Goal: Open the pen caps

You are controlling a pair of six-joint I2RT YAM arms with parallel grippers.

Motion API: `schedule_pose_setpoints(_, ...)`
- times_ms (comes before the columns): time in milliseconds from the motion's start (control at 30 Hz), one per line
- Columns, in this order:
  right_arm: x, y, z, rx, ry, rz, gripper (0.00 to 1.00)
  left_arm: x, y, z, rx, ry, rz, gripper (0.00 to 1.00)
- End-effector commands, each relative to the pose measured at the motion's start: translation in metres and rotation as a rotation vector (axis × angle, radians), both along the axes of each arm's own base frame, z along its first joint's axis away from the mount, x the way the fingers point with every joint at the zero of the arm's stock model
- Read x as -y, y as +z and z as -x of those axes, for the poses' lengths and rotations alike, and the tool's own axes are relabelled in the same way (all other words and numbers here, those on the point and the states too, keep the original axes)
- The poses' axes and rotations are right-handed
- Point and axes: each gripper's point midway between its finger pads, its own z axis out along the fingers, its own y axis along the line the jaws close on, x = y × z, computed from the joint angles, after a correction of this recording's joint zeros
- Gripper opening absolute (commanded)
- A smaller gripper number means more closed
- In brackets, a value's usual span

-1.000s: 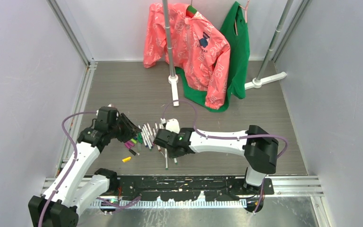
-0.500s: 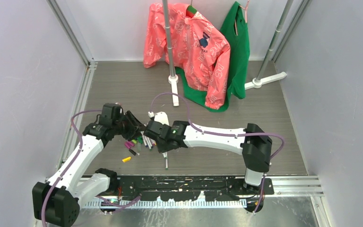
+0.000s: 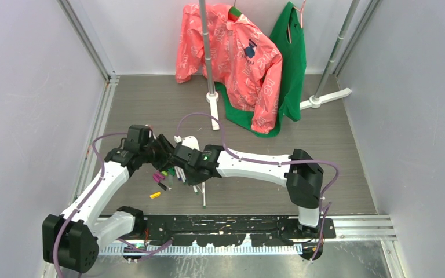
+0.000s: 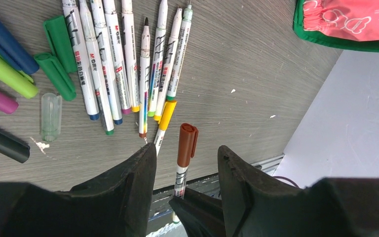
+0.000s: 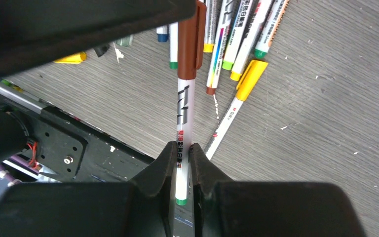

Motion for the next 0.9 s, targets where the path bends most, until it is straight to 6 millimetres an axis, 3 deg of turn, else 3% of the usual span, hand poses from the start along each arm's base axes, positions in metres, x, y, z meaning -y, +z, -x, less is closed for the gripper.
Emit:
schedule_pose_setpoints(0, -0.018, 0.023, -0.006, 0.018, 0.019, -0.067, 0.01, 0.009, 0.016, -0.012, 0.074, -0.042, 0.034, 0.49)
schedule_pose_setpoints(467, -0.033, 0.039, -0.008, 0.001, 0.030, -0.132, 0.01, 0.010, 0.007, -0.016, 0.065, -0.041, 0.036, 0.48)
schedule_pose_setpoints(867, -0.040, 0.053, -0.016, -0.015, 0.013, -0.198, 0.01, 0.013, 0.007, -0.016, 0.074, -0.032, 0.061, 0.36)
